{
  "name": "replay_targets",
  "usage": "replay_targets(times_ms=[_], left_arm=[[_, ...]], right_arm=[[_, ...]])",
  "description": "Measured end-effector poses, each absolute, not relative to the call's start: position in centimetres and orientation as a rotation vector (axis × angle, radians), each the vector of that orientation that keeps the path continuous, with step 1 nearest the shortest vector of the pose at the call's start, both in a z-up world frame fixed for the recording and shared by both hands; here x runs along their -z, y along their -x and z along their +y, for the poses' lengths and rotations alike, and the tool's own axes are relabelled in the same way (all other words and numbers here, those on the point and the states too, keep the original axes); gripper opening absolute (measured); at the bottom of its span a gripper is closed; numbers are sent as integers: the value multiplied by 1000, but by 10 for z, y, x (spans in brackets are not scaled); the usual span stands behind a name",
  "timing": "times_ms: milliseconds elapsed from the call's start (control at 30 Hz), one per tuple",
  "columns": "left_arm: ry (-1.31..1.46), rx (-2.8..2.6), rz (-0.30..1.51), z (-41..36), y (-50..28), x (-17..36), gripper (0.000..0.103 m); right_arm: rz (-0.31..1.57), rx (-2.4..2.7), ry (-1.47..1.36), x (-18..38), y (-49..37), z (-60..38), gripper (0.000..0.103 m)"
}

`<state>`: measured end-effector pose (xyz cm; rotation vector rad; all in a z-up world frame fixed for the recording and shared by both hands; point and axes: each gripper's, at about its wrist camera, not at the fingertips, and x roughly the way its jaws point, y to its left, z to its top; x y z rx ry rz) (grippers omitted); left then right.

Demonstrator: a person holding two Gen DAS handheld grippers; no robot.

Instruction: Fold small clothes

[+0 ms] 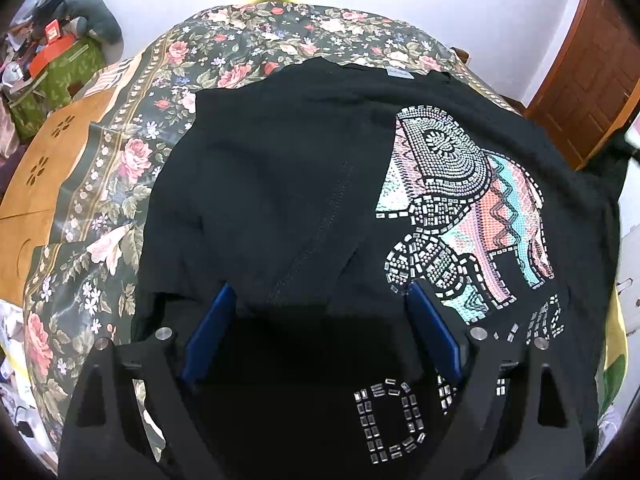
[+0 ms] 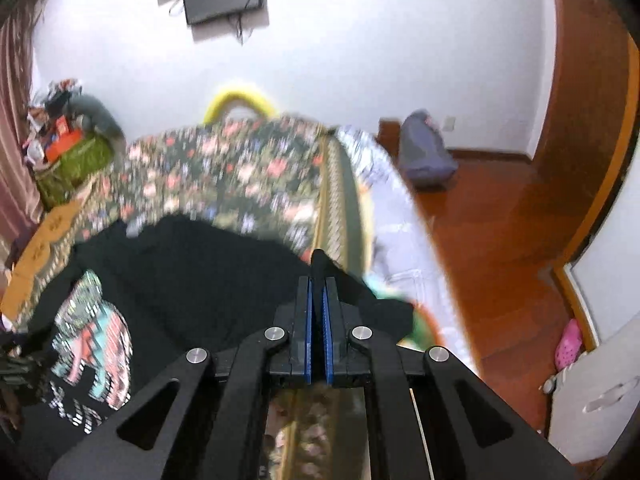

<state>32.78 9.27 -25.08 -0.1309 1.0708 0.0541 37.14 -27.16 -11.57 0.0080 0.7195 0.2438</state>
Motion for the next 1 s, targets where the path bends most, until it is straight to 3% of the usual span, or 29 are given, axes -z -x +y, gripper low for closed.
replay_targets(times_ms=[333,533,800,867,1000], left_arm=[[121,-69,1052,93,-311,242,88],[163,-56,1060,98,-308,247,88],[187,-50,1059,100,-307,249,88],[186,-50,1061,99,-306,248,88],[154,-24,1053,101,-303,235,87]], right_arm=[[605,-449,38,84,-349,-218,4],[702,-661,145,130,-335,-136,4],[958,-697,229,204,-331,-118,5],[984,-699,218,203,-329,-128,8],[922,-700,231,184,-318,-152,35]])
